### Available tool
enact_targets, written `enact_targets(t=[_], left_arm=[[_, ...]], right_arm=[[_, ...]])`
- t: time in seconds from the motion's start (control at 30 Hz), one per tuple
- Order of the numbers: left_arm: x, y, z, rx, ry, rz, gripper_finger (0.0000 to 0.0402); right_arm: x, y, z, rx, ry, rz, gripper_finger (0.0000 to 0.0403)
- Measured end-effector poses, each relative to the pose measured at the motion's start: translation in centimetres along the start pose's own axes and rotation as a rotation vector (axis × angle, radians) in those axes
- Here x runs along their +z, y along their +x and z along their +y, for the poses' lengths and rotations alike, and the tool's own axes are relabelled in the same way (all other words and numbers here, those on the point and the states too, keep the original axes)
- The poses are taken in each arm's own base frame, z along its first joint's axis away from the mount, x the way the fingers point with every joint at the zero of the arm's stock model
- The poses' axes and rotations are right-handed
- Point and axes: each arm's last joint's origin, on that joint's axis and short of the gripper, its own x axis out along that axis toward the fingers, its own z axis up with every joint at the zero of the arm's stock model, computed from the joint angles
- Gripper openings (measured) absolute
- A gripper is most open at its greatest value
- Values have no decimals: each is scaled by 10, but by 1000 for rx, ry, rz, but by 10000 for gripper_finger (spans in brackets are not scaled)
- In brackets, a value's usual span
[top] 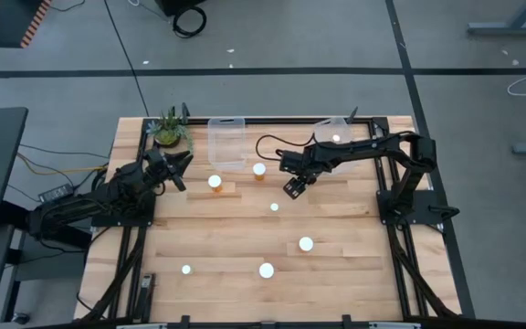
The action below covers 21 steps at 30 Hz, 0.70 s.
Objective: Pick and place medicine bottles into bin by pill shape (circle, oval)
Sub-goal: Put the small yellow pill bottle into the right transparent bin
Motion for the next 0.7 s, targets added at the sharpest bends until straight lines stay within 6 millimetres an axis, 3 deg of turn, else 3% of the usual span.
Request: enact_targets(t=[0.43, 0.7], left_arm=[[0, 0, 0, 0, 0, 0, 107], [0, 0, 0, 0, 0, 0, 107]], right_arm=[[3, 1, -7, -14, 21, 14, 152], [9, -6, -15, -25, 19, 44, 134]])
